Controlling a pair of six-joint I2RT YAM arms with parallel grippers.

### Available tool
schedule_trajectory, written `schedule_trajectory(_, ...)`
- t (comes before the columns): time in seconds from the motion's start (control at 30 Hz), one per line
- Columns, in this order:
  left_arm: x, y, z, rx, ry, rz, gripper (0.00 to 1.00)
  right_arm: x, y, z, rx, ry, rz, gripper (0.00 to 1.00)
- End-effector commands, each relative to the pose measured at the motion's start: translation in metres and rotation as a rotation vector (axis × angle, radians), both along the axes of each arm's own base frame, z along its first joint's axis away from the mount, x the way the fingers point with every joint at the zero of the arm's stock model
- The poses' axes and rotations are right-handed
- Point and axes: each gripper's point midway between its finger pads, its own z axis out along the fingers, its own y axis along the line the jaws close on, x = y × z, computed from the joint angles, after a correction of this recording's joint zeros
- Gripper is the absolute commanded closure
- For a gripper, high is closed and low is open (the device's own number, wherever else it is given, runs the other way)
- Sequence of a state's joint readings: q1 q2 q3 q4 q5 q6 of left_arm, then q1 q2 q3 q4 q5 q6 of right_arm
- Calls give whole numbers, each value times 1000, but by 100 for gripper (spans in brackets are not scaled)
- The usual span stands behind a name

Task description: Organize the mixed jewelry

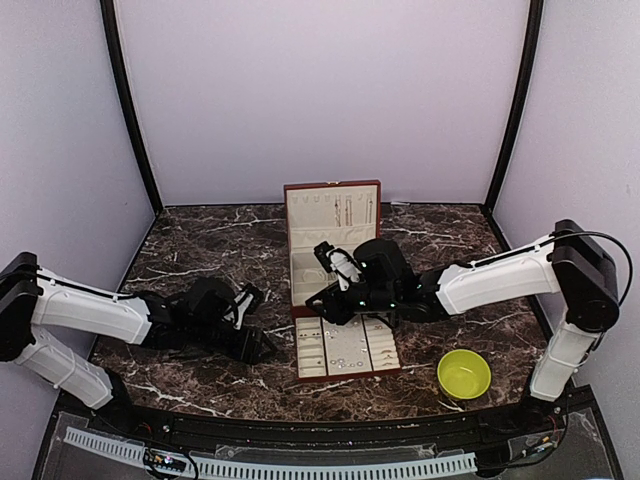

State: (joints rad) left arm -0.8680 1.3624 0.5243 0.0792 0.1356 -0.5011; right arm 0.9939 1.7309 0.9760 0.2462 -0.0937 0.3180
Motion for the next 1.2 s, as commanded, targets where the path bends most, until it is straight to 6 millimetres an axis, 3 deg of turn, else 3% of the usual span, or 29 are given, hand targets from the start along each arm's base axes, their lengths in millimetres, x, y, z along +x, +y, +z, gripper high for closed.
schedule_trajectory(0.0,-7,-1,-9,7,40,-18,33,6,5,9,29,-6,-9,62)
schedule_trajectory(0.93,5,-31,-15,-33,24,-93,33,7,5,2,18,4,-14,62)
schedule_trajectory(1.17,11,-34,-2,-70,-18,-77,33,5,6,5,18,2,-1,62)
